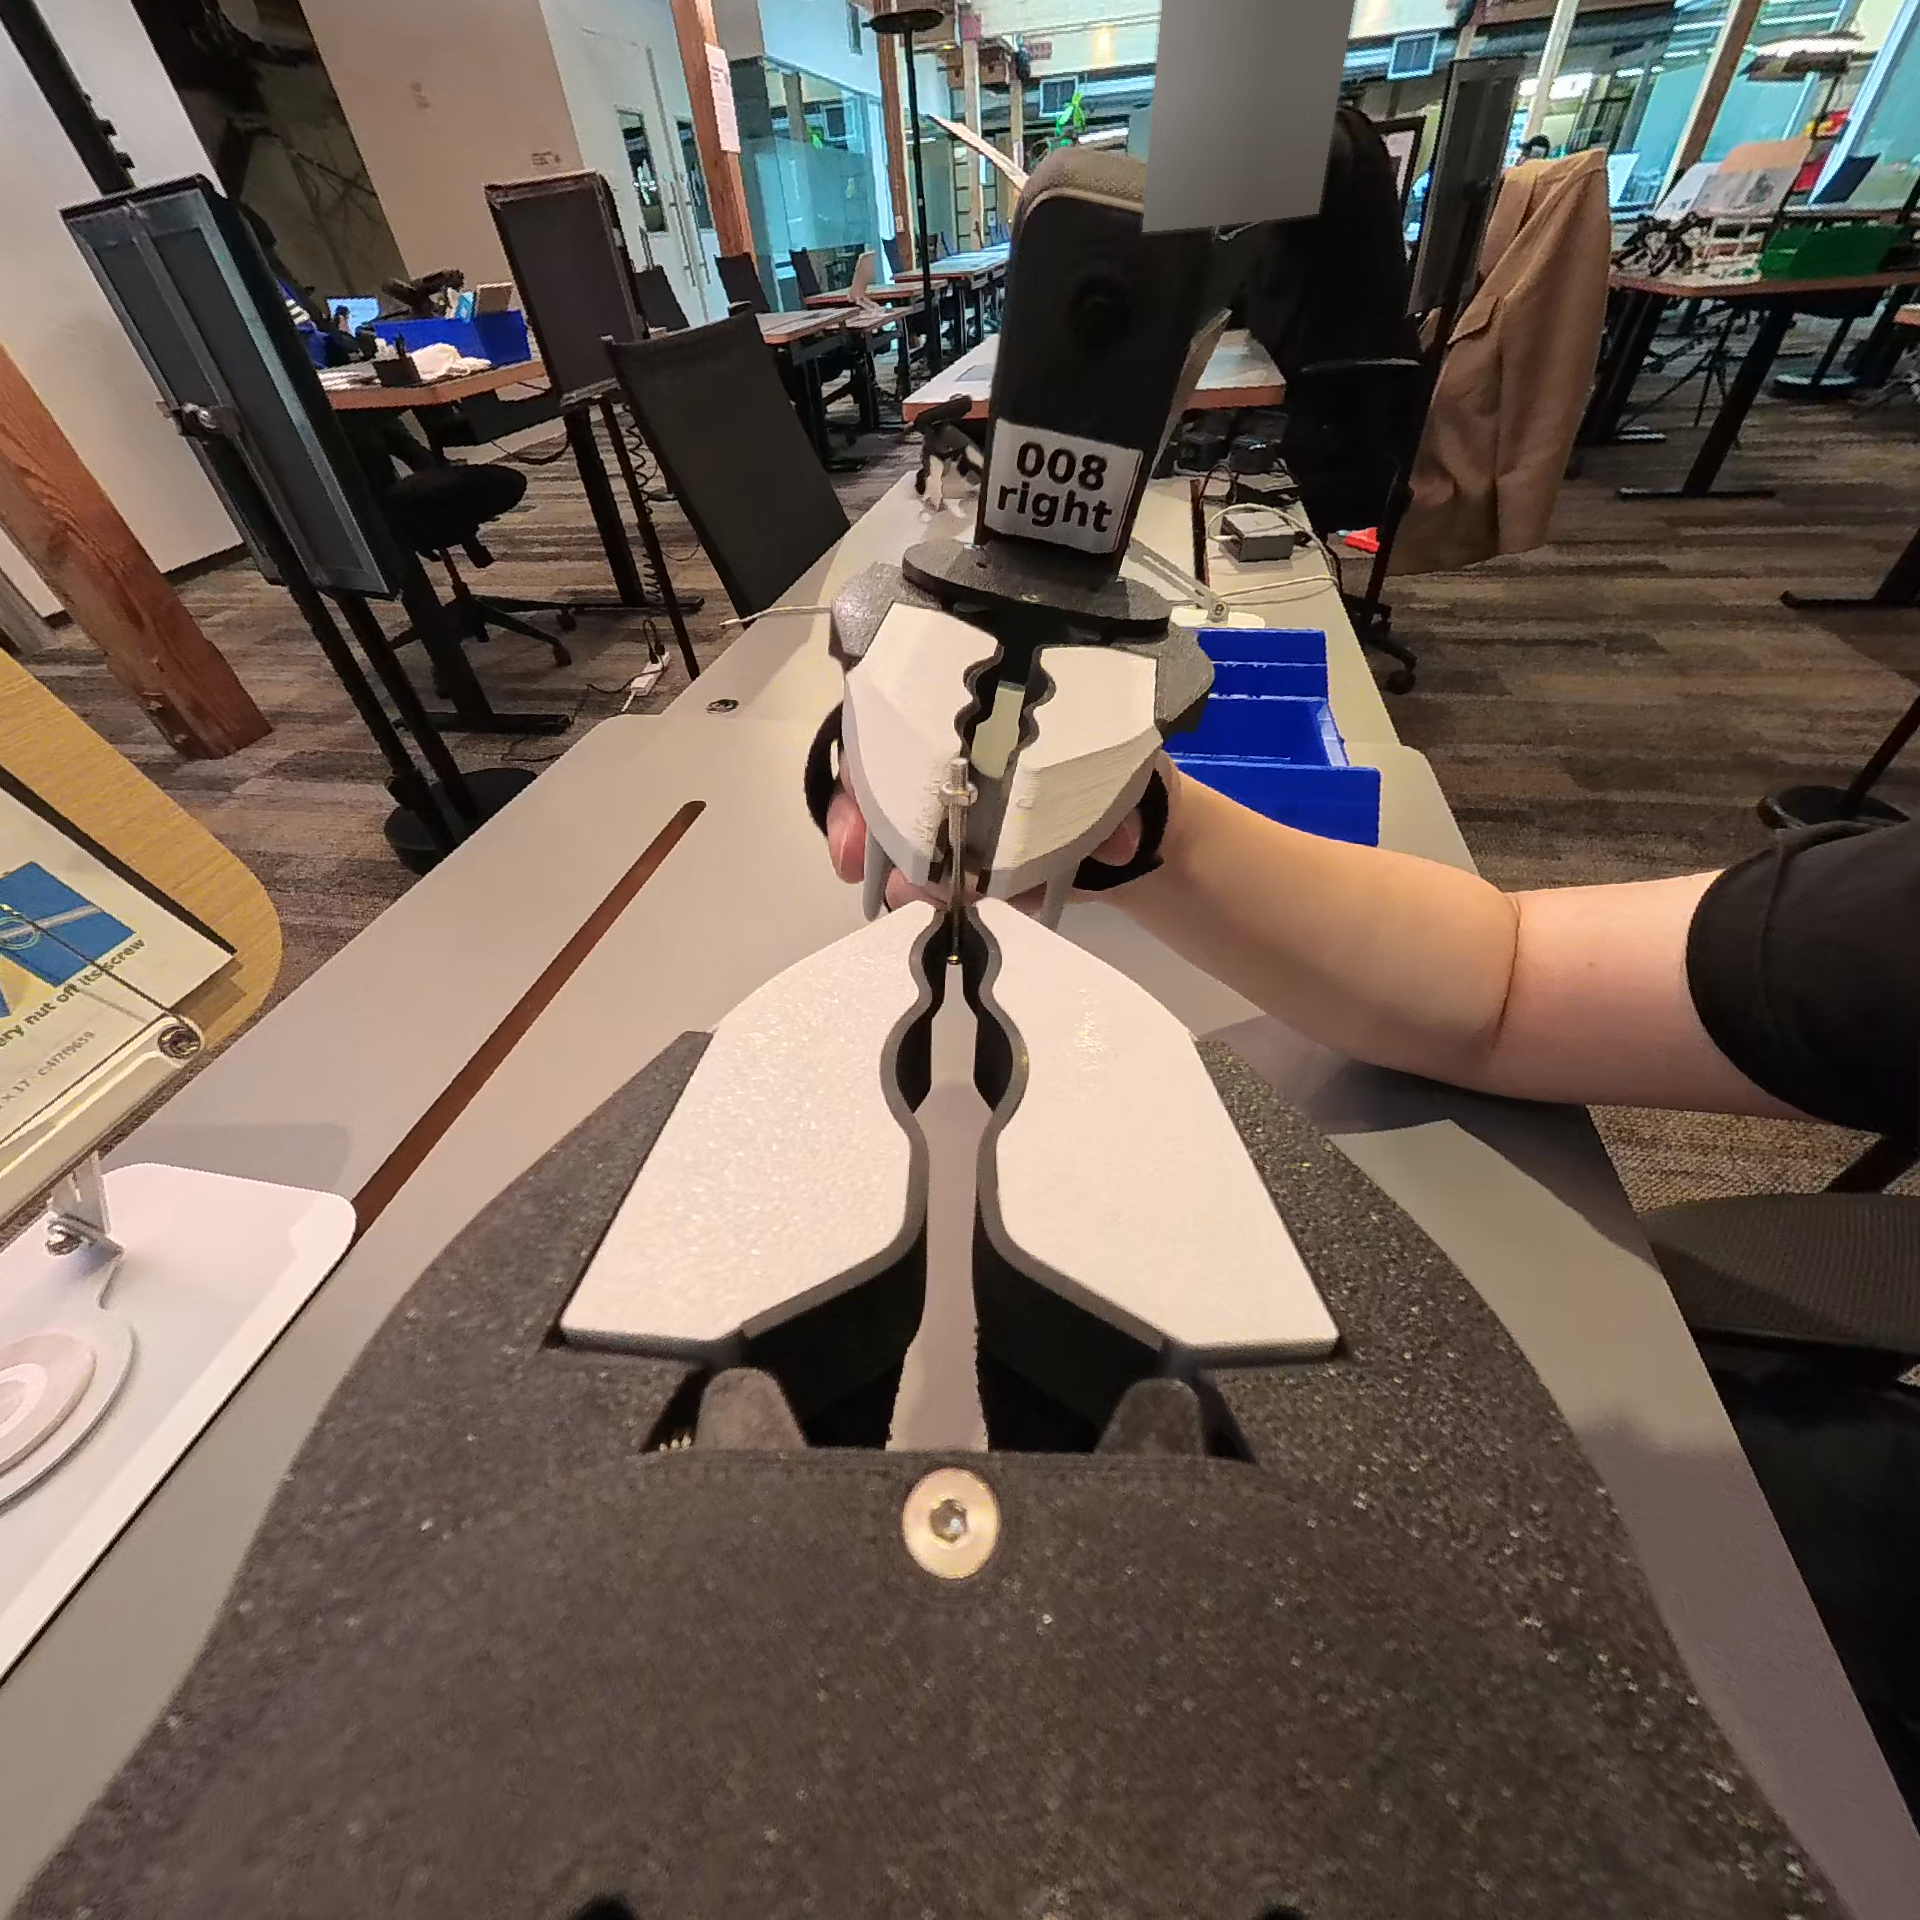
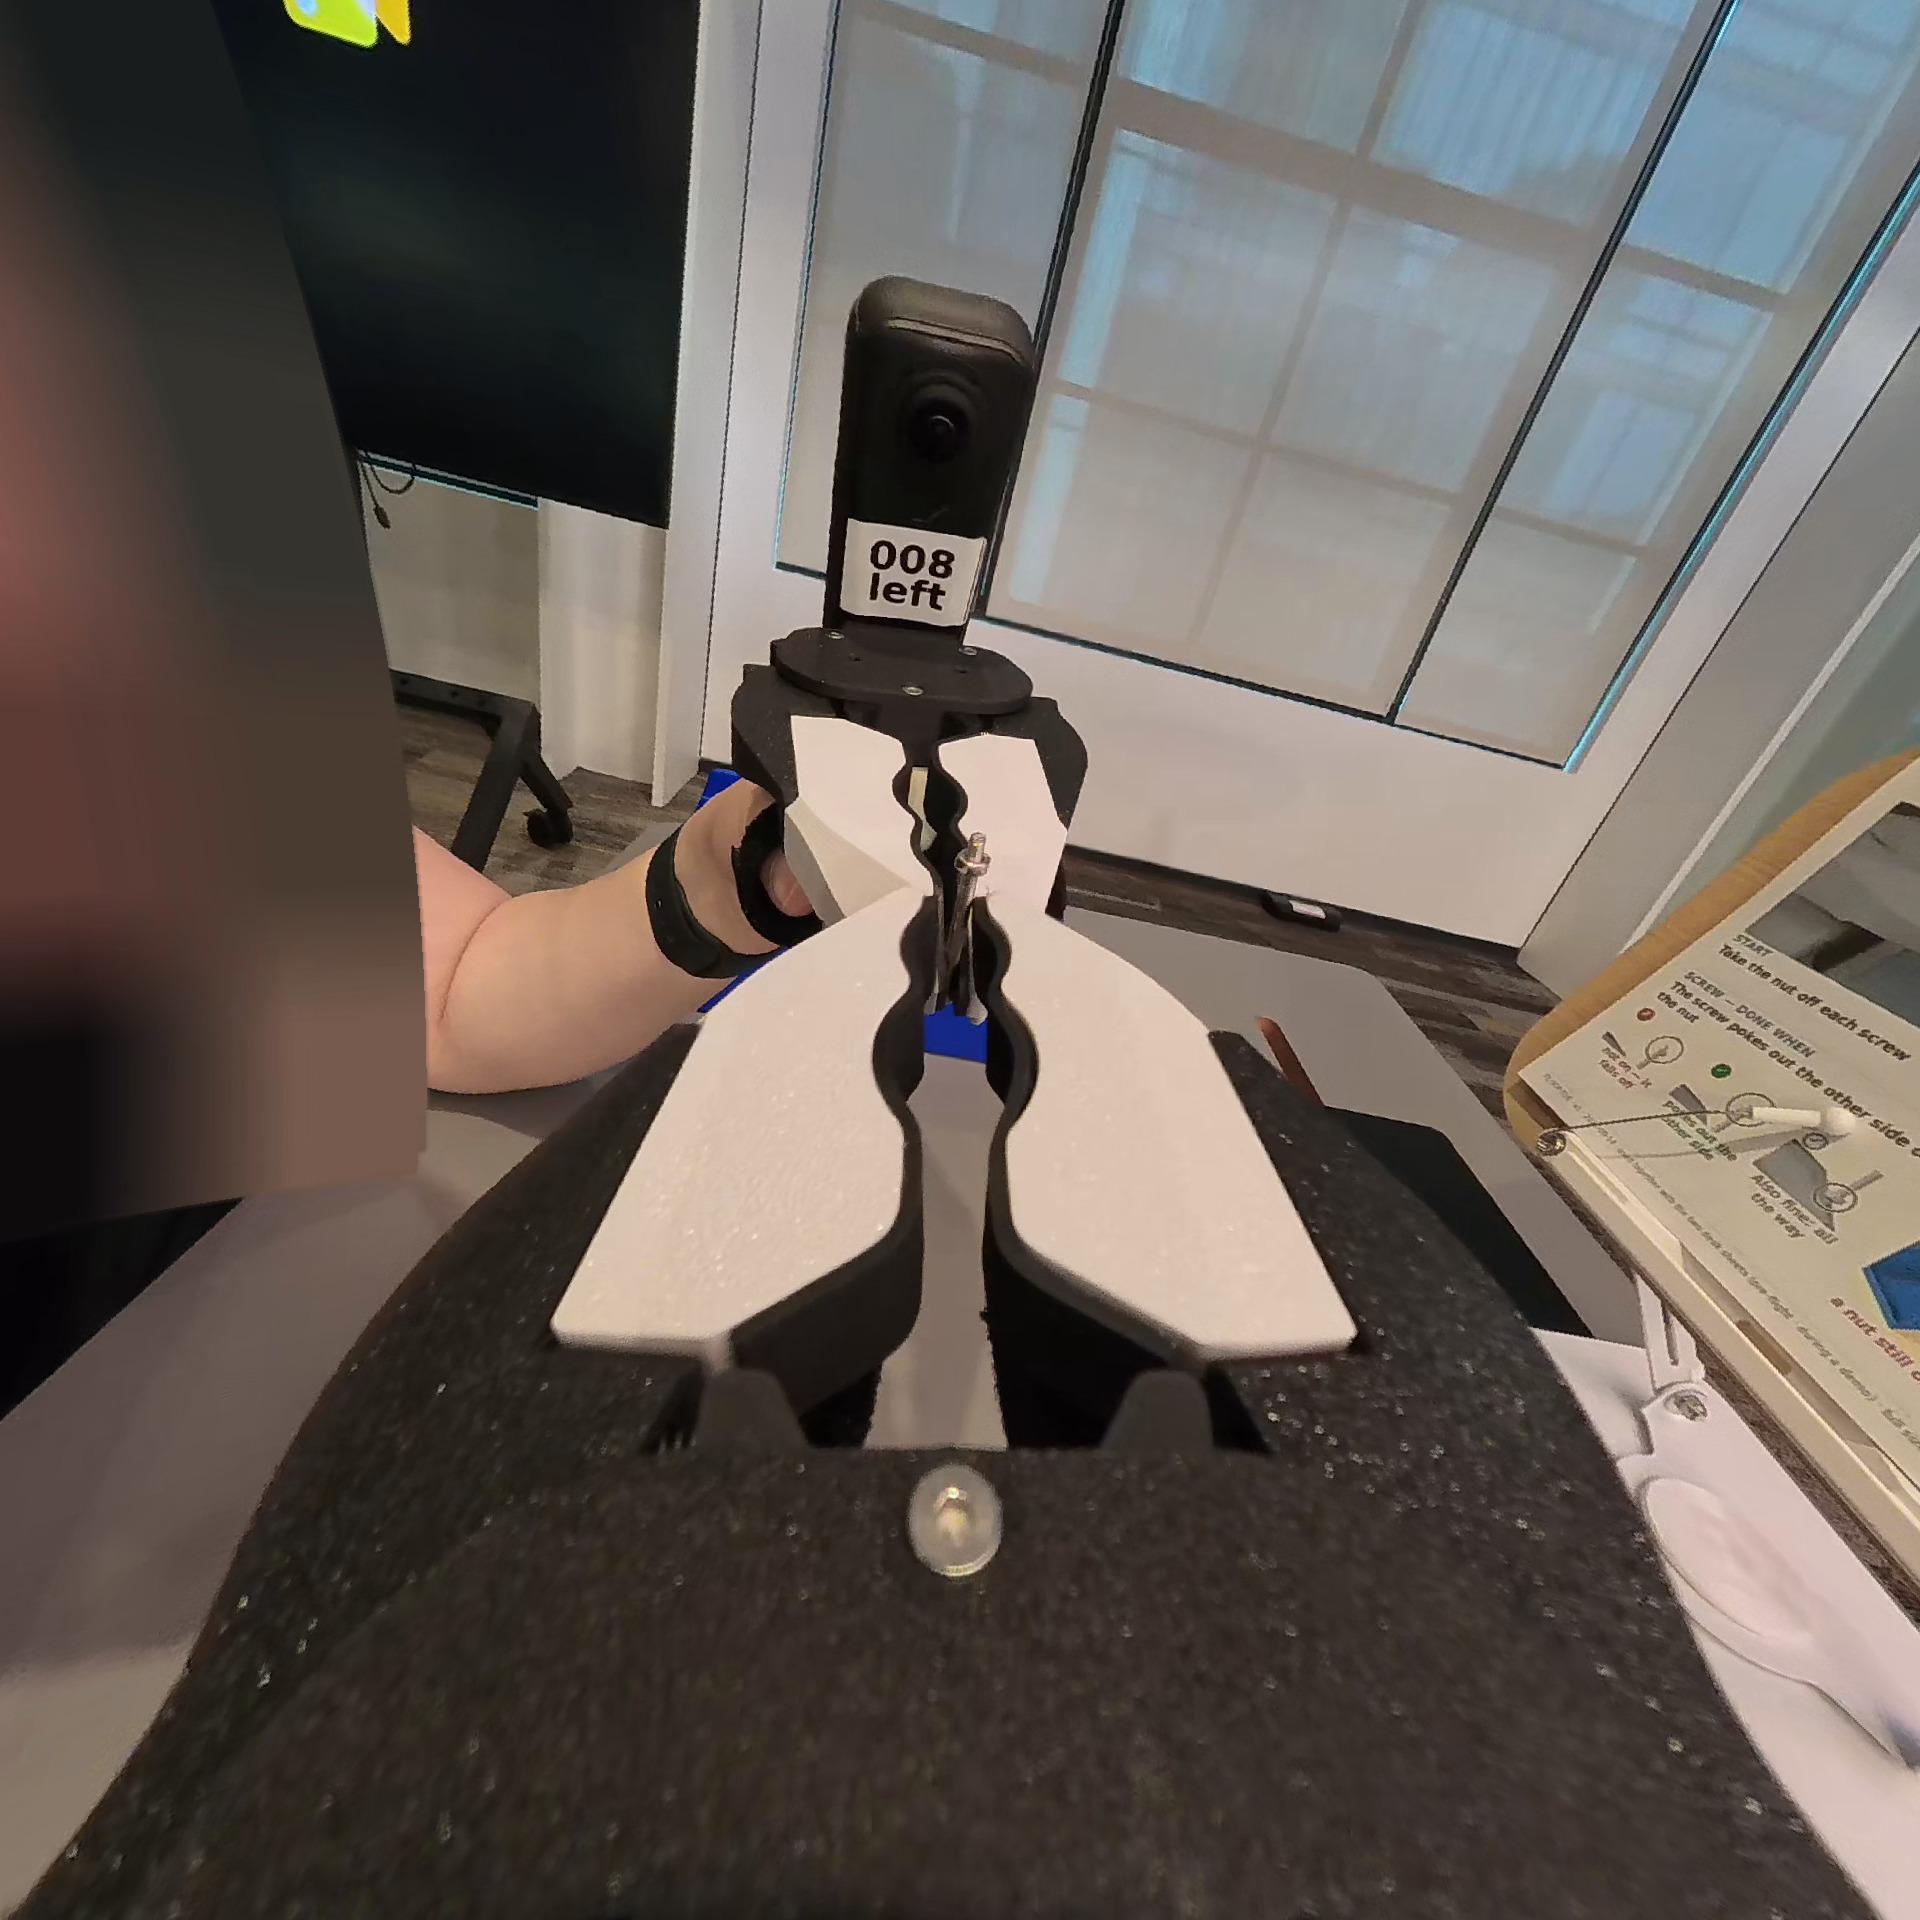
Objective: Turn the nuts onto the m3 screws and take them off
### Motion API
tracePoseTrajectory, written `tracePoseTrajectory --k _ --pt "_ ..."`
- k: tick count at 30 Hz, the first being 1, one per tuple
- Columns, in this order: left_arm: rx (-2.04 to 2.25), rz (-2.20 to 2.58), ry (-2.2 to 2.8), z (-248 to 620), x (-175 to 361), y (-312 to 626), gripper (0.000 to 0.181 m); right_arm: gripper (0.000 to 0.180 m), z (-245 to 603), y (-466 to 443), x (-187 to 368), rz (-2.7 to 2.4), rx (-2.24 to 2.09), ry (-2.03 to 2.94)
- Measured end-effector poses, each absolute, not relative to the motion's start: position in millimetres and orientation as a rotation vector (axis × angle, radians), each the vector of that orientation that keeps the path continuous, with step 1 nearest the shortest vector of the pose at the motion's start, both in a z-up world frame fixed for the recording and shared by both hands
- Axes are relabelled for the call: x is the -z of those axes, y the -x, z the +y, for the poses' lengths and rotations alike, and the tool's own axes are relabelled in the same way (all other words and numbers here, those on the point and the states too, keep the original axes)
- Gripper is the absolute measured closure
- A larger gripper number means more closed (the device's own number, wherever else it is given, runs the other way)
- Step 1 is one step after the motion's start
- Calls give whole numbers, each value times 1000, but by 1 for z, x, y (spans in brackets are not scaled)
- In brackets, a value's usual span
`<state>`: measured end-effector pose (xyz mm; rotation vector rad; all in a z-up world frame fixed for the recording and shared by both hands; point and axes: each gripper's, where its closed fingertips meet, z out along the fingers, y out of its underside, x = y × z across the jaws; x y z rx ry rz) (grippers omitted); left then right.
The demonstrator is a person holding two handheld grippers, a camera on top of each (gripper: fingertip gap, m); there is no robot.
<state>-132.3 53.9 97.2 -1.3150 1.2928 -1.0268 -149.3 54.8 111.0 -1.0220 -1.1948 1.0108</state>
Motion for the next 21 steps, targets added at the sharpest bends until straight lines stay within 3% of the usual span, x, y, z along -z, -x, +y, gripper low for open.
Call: tracePoseTrajectory --k 9,15,21 --pt "1019 1290 1299 54 -97 132 177 178 57 150 -111 -1181 -1042 1035" --pt "949 1274 1341 60 -94 133 144 178 67 135 -121 -1069 -1112 1090" --pt "868 1263 1340 62 -101 145 150 178 63 99 -145 -894 -1219 1148"
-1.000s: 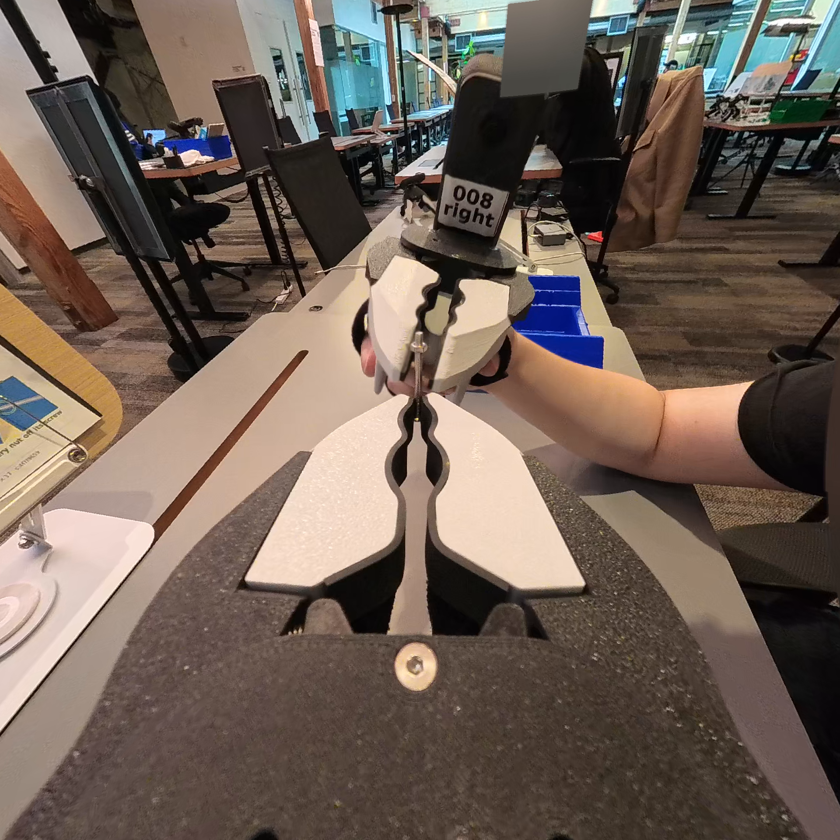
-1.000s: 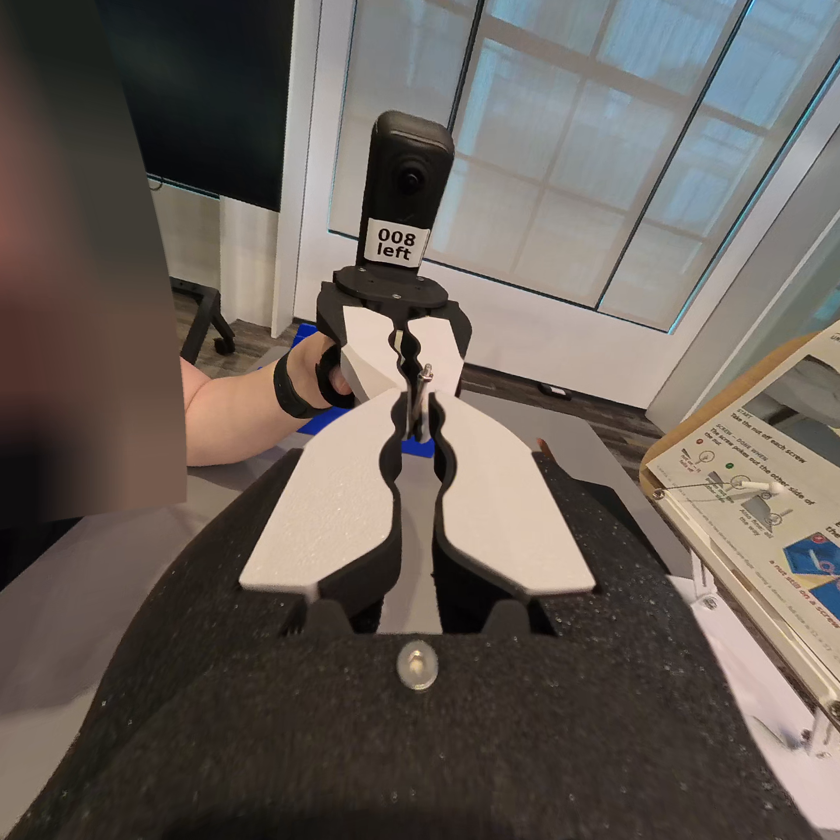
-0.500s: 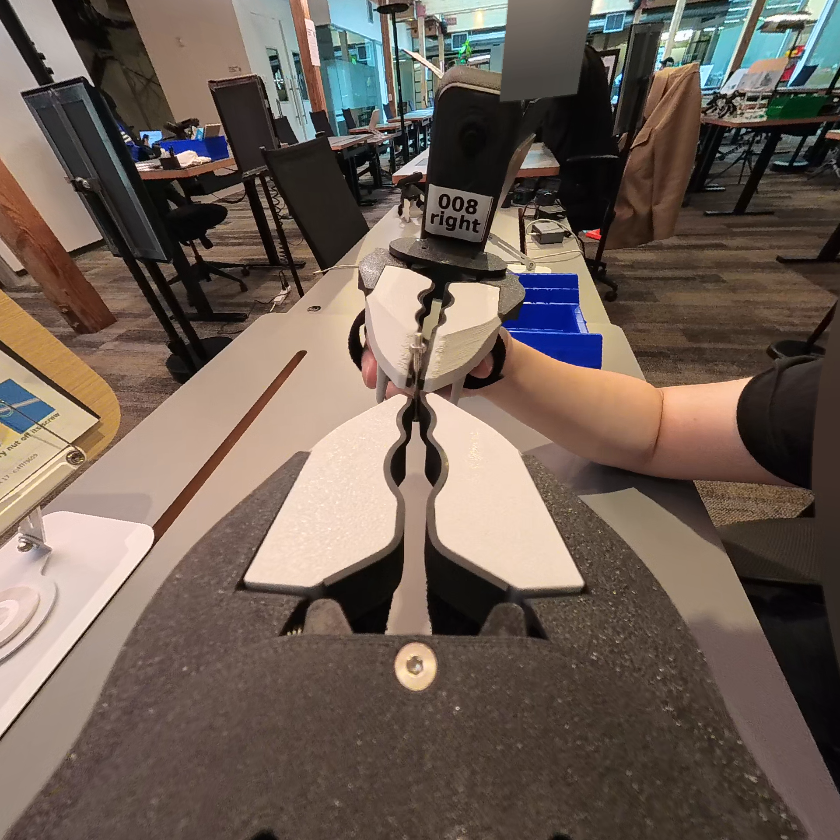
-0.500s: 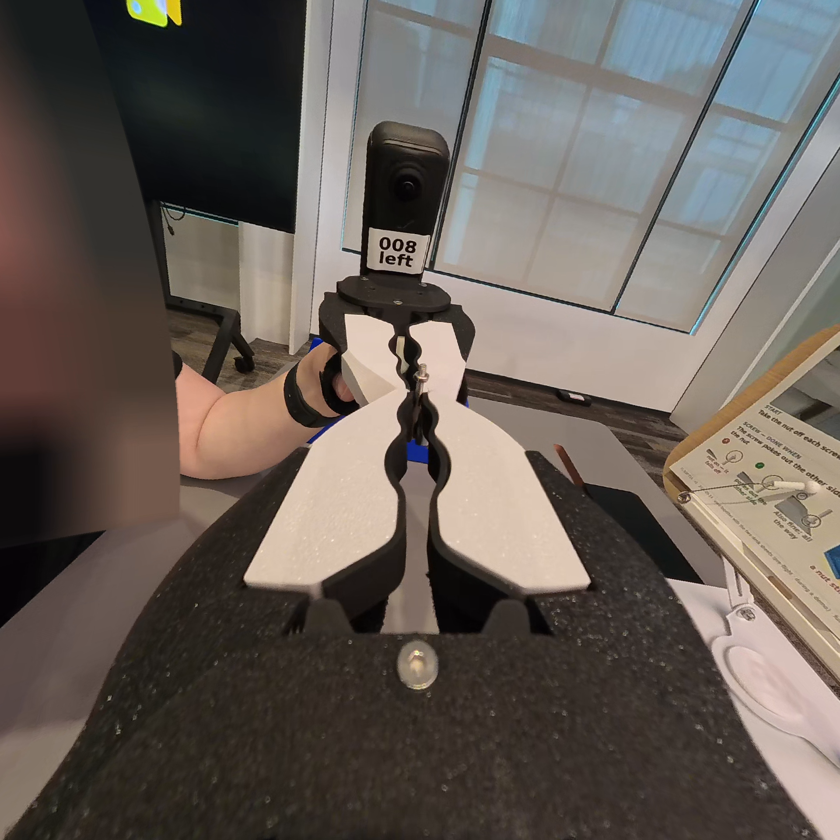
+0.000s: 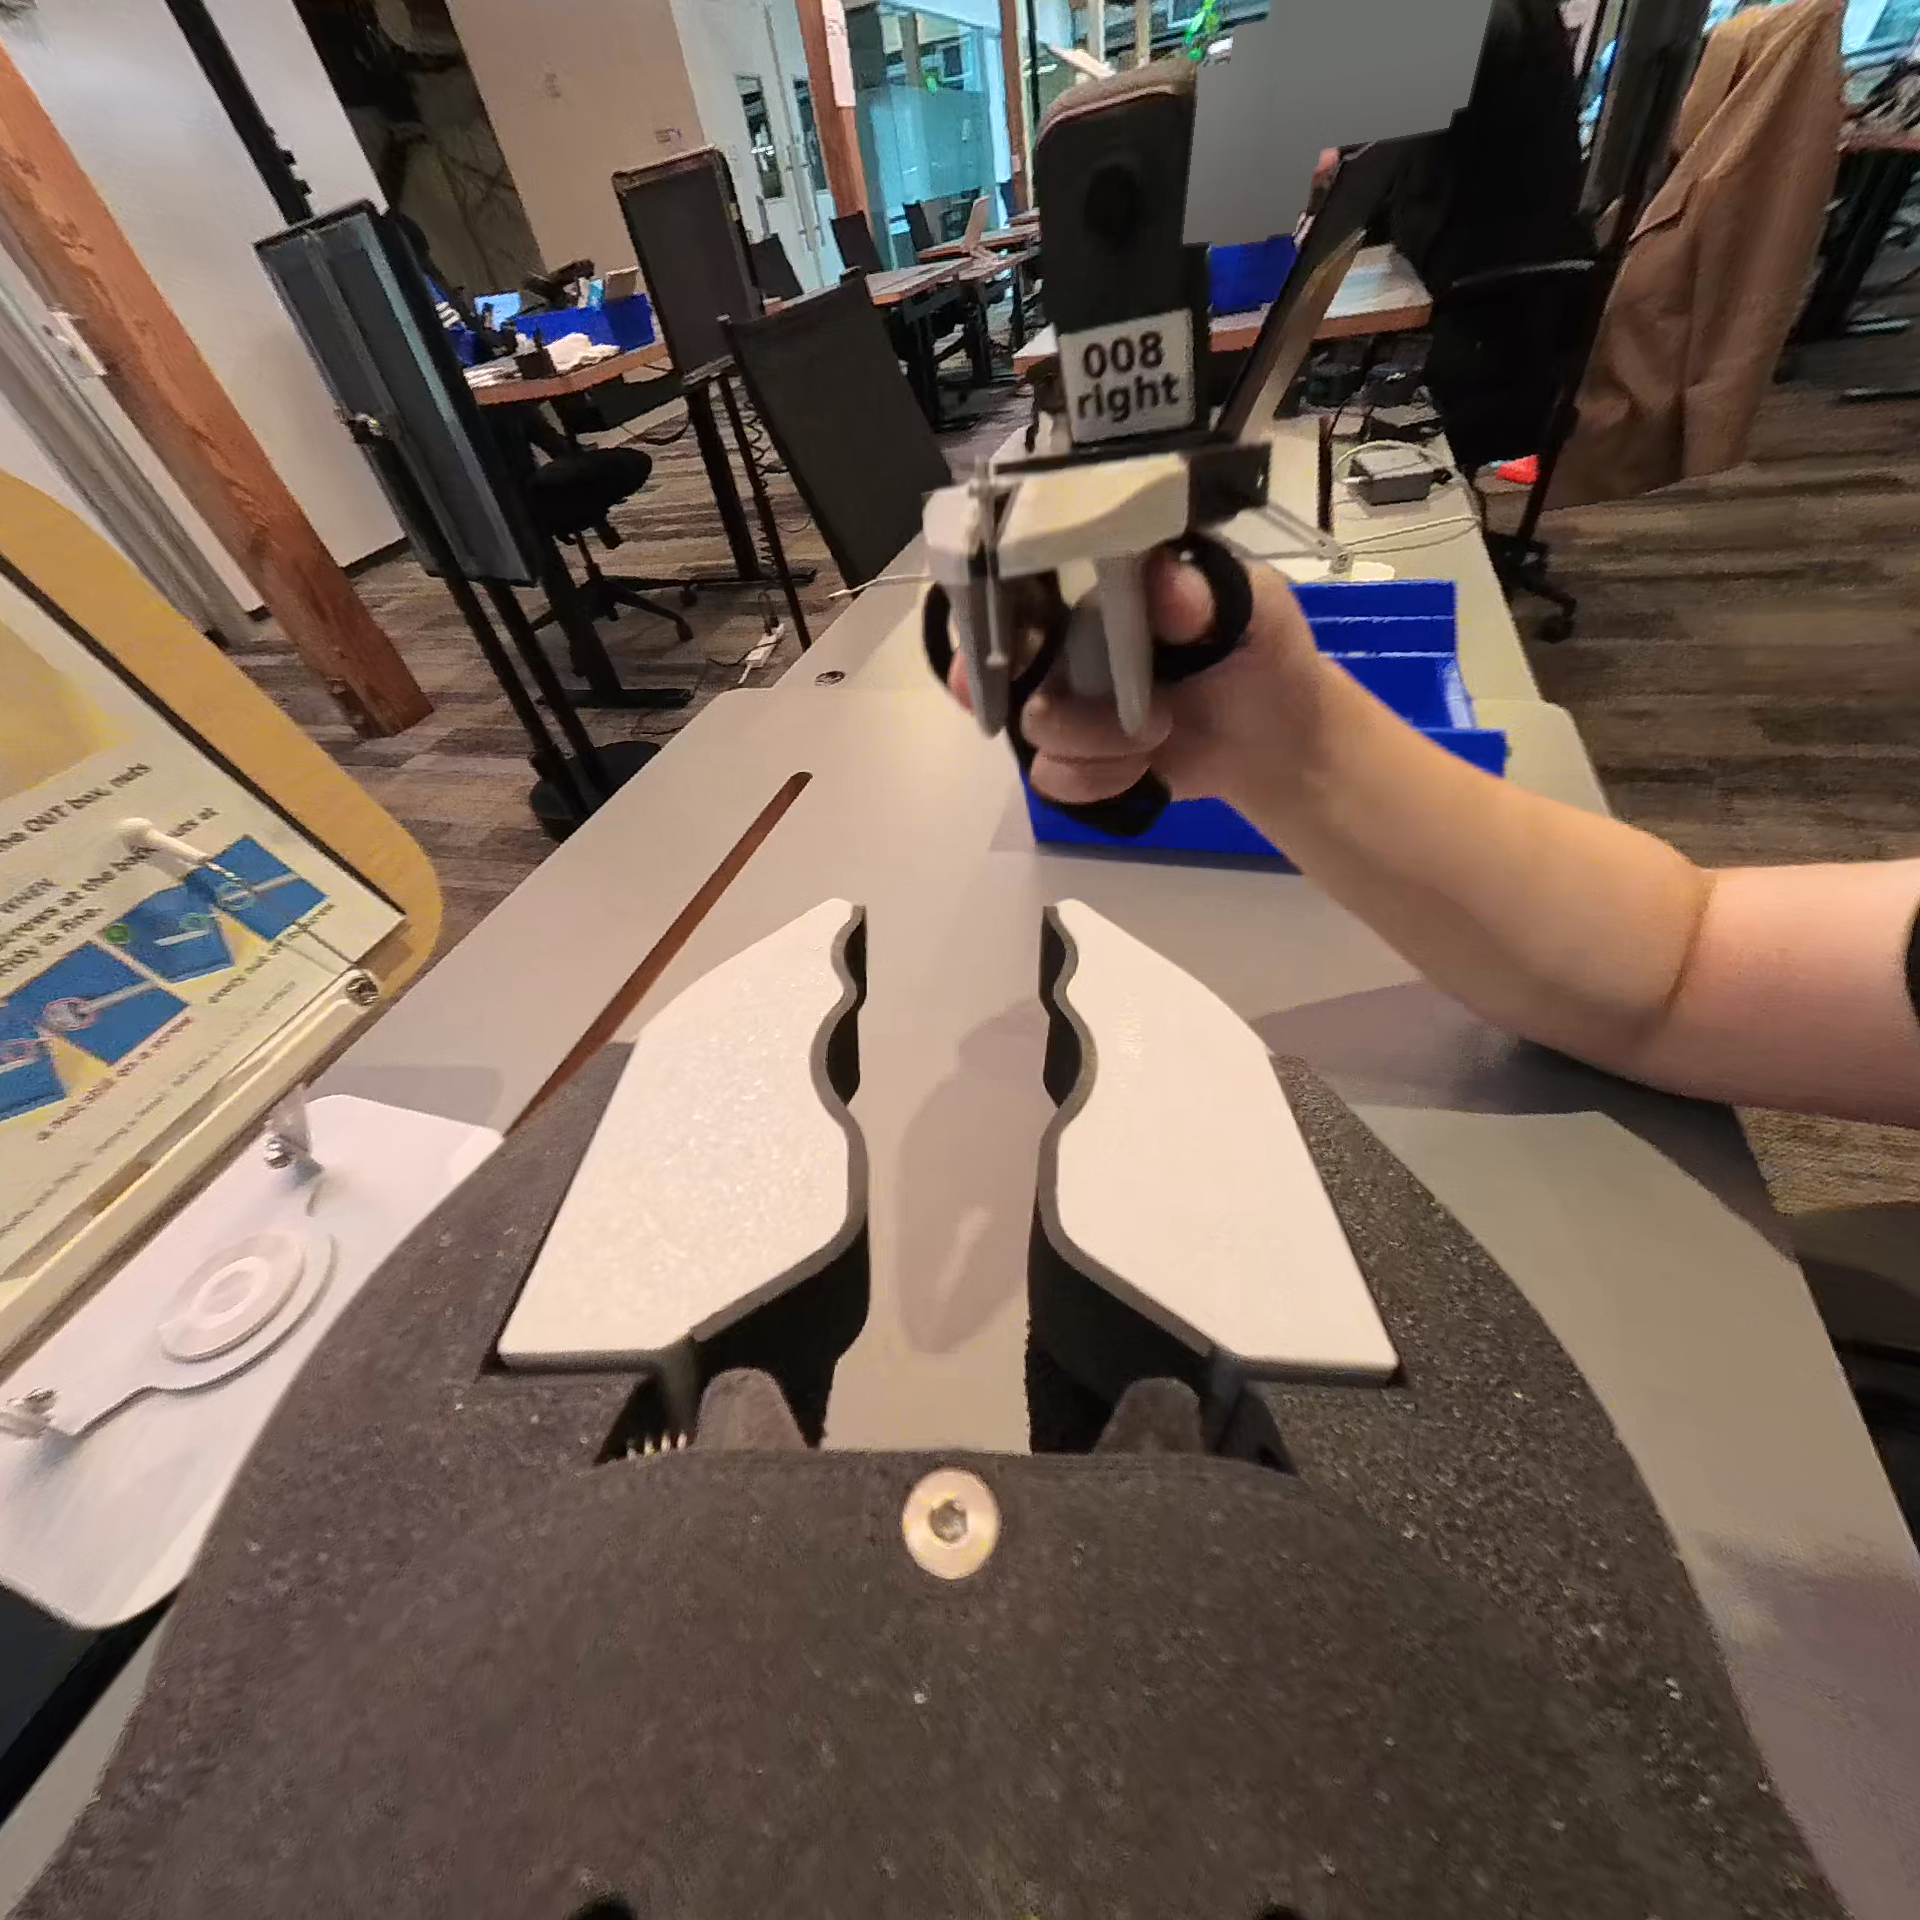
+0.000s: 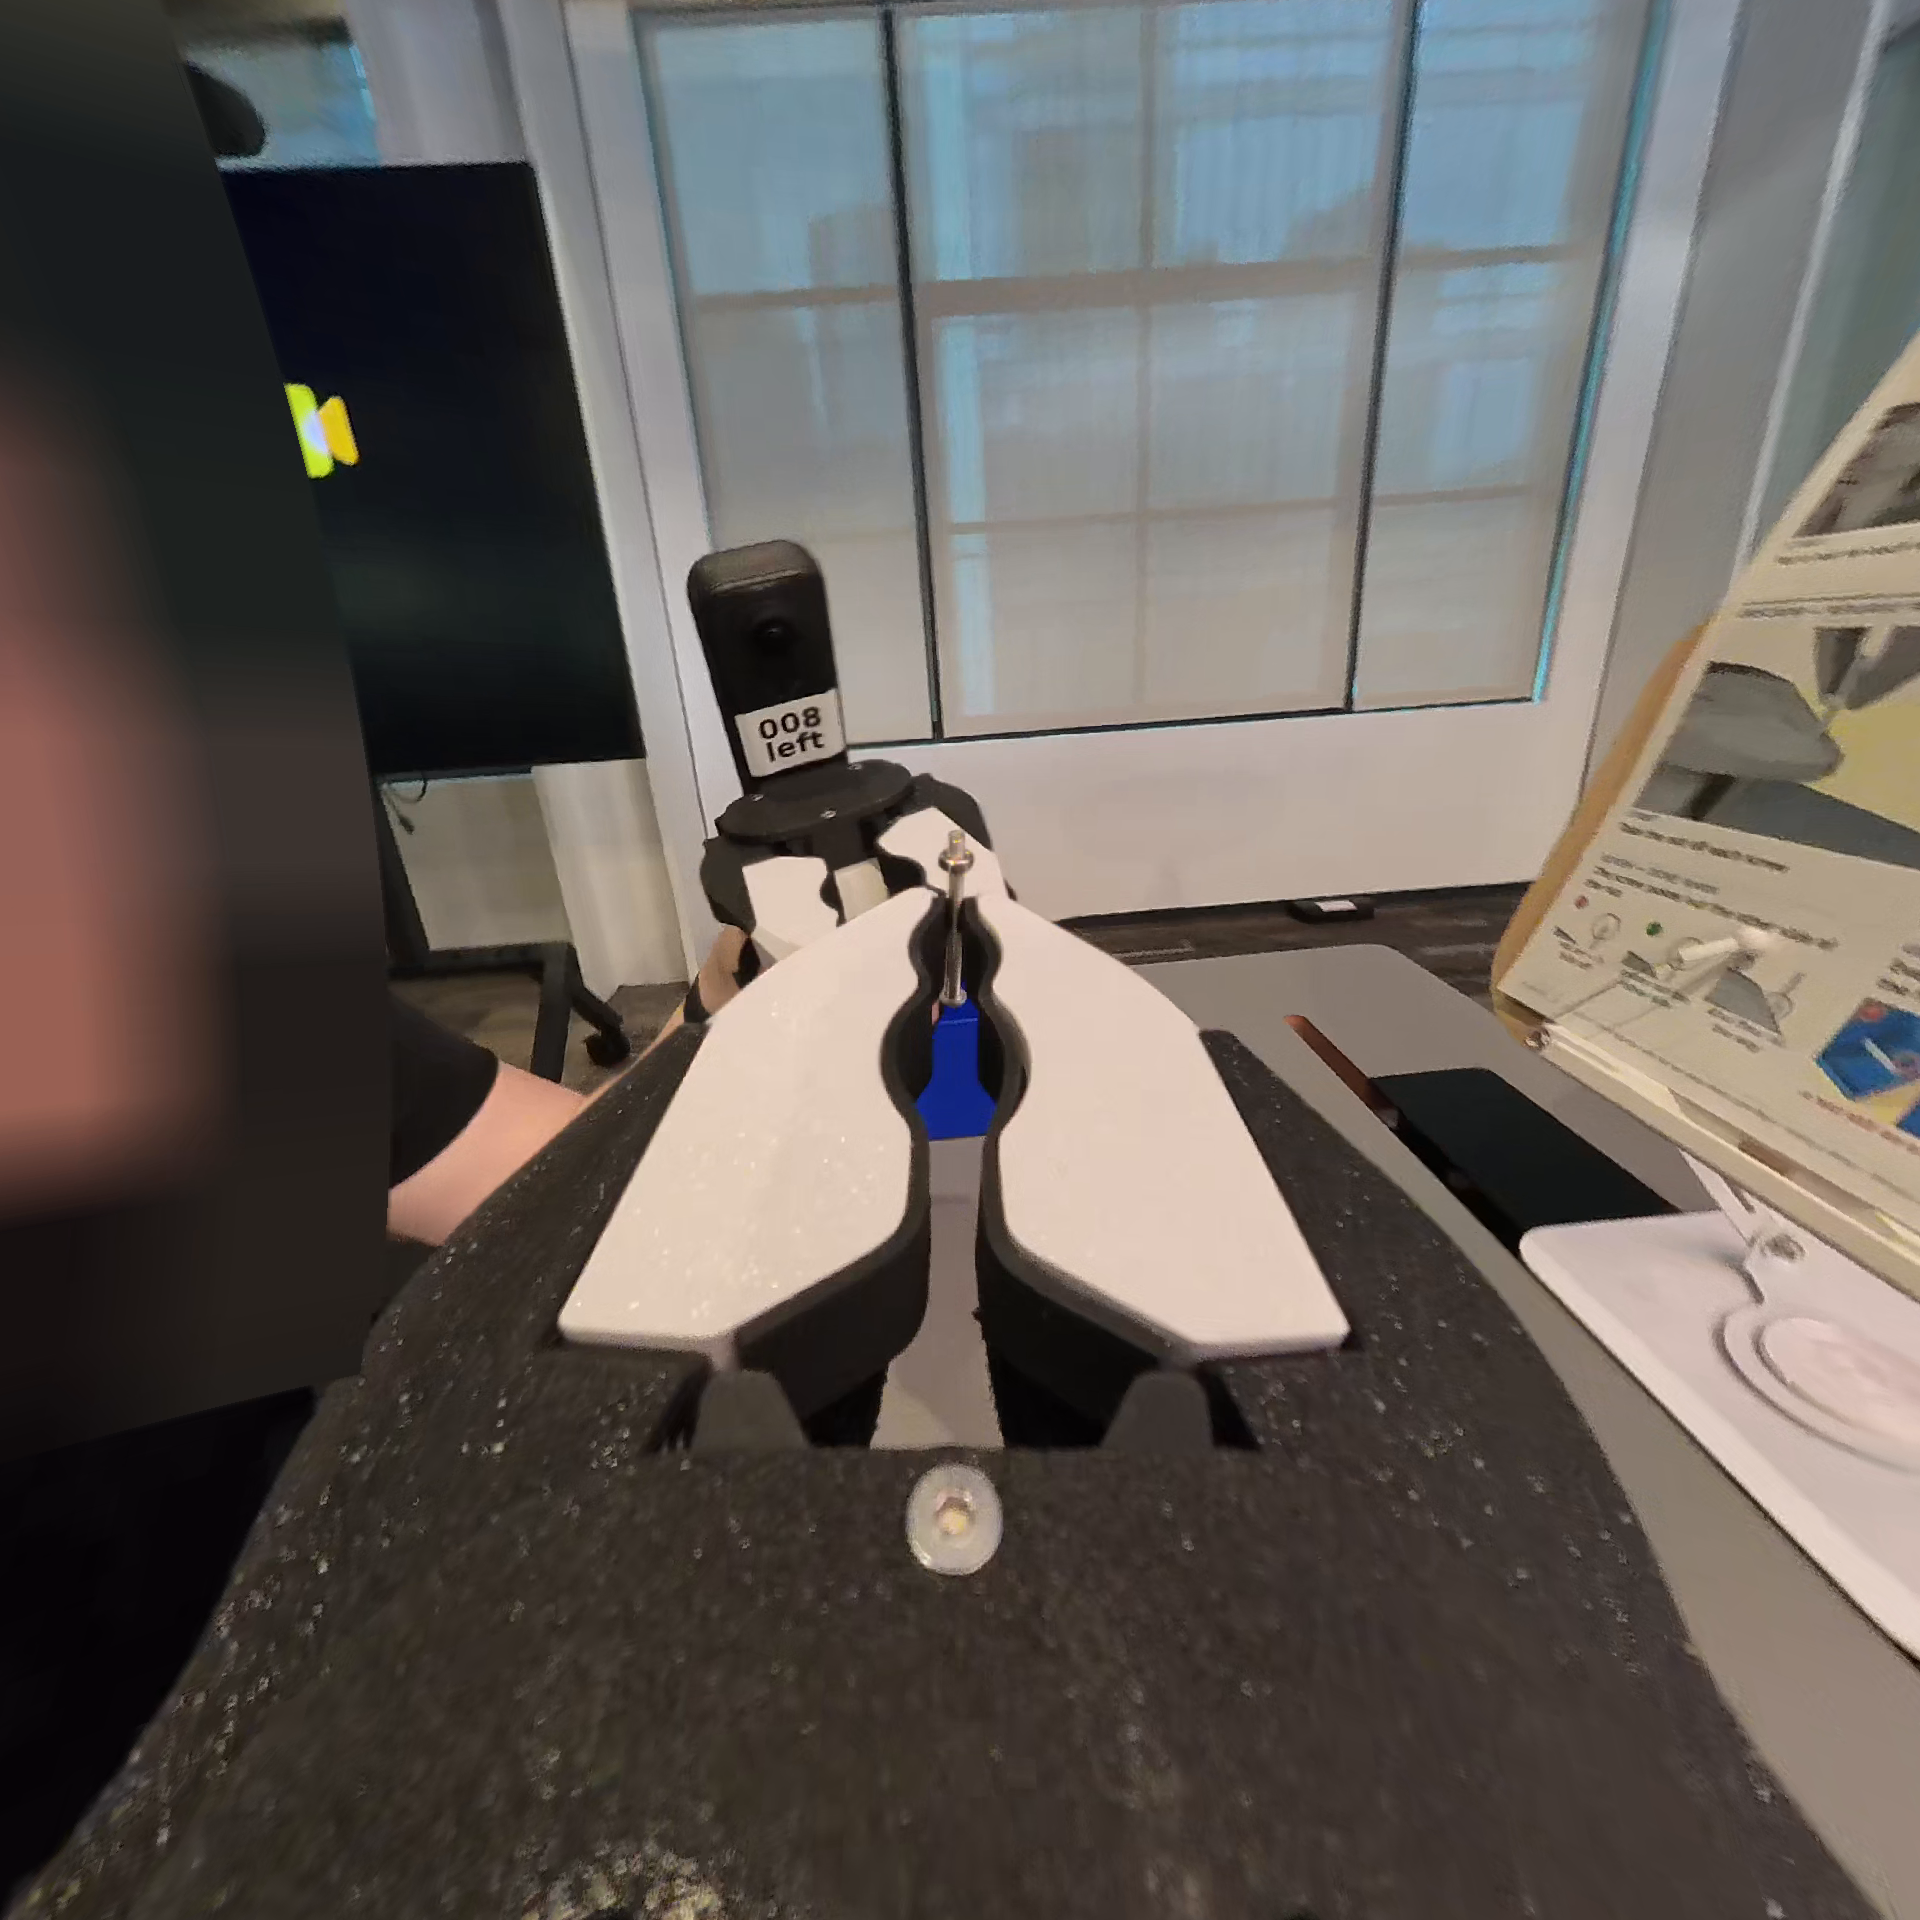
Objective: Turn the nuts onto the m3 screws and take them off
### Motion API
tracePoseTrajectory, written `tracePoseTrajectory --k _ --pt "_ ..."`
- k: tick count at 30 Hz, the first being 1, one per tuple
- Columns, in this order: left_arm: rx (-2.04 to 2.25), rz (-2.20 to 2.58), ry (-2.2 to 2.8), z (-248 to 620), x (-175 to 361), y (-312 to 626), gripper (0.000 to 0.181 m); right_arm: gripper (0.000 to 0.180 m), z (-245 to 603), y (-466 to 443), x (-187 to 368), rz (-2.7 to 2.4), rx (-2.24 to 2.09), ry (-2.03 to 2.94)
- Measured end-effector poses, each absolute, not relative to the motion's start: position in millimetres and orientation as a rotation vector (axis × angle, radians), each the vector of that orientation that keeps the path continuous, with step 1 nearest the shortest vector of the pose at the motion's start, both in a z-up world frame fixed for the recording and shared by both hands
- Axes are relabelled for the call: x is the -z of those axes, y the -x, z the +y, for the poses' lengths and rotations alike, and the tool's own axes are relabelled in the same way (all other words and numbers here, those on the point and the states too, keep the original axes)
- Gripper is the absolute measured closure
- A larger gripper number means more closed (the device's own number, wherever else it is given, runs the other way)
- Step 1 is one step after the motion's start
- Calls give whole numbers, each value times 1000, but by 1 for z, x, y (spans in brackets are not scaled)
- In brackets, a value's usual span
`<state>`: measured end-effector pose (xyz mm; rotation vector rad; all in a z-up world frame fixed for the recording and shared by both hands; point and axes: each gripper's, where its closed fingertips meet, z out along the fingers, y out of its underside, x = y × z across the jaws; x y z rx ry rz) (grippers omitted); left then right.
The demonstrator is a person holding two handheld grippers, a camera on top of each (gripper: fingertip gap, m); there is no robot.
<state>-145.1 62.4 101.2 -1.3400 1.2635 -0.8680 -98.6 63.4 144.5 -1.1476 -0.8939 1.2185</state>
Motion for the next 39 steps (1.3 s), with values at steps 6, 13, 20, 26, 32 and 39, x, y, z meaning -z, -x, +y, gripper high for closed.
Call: tracePoseTrajectory --k 6,13,20,26,32,39 --pt "847 1284 1327 54 -106 149 155 178 54 52 -142 -814 -1025 1391" --pt "820 1317 1348 44 -101 139 155 177 18 -140 -85 -513 -290 2106" --pt "790 1312 1306 21 -109 126 155 177 -11 -273 35 -142 -224 2635" --pt "778 1336 1323 7 -102 109 155 177 6 -309 102 -73 -159 2876" --pt "725 1367 1336 3 -94 97 156 177 23 -329 141 -72 -92 2995" --pt "720 1384 1396 13 -74 95 156 177 36 -334 155 -84 -88 3032"
